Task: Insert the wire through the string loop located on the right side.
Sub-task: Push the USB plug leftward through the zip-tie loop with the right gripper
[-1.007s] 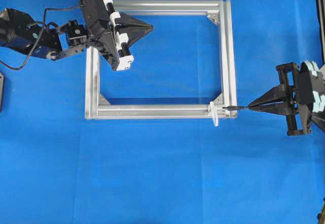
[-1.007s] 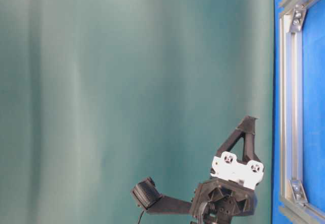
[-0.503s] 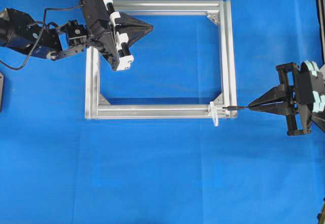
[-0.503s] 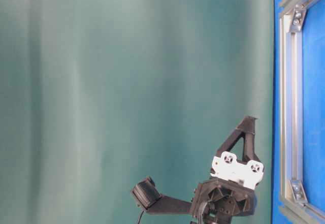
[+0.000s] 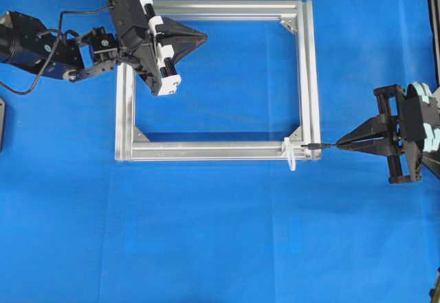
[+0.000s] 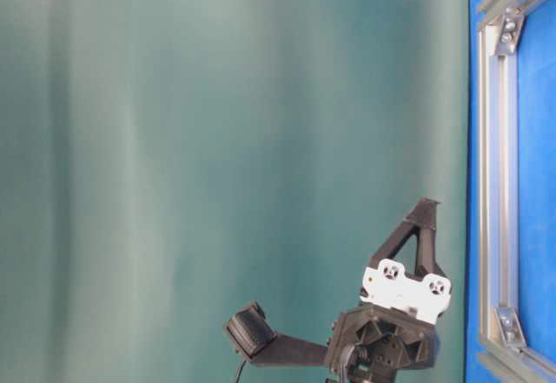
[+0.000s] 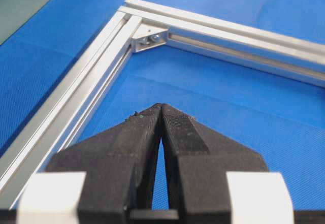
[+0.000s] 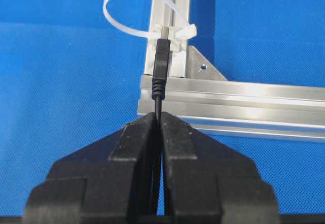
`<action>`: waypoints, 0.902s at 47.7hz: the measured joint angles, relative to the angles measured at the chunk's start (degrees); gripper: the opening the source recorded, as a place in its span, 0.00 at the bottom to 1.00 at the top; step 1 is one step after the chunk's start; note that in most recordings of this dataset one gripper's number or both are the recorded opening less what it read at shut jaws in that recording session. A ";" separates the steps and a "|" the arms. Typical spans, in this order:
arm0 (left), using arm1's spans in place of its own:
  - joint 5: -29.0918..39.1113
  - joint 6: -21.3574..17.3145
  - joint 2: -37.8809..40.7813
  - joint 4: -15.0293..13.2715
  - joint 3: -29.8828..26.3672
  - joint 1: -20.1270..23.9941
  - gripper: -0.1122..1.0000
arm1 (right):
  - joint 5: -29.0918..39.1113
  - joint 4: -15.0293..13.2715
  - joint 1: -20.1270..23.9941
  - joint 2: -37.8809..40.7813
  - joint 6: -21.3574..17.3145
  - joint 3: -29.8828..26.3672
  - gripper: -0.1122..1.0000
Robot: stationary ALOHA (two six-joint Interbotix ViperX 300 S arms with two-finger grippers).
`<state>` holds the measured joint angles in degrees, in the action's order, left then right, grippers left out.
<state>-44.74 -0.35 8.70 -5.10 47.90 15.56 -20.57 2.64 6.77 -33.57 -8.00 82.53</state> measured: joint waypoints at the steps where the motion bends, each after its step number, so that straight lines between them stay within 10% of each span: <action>1: 0.00 0.00 0.00 0.00 0.00 0.00 0.10 | 0.00 0.00 0.00 0.00 0.00 0.00 0.07; 43: 0.00 -0.09 0.00 0.18 0.00 0.00 0.10 | -14.06 0.00 0.70 18.90 0.35 -6.94 0.07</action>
<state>-44.74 -0.44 8.70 -4.92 47.90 15.56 -34.63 2.64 7.47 -14.68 -7.65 75.59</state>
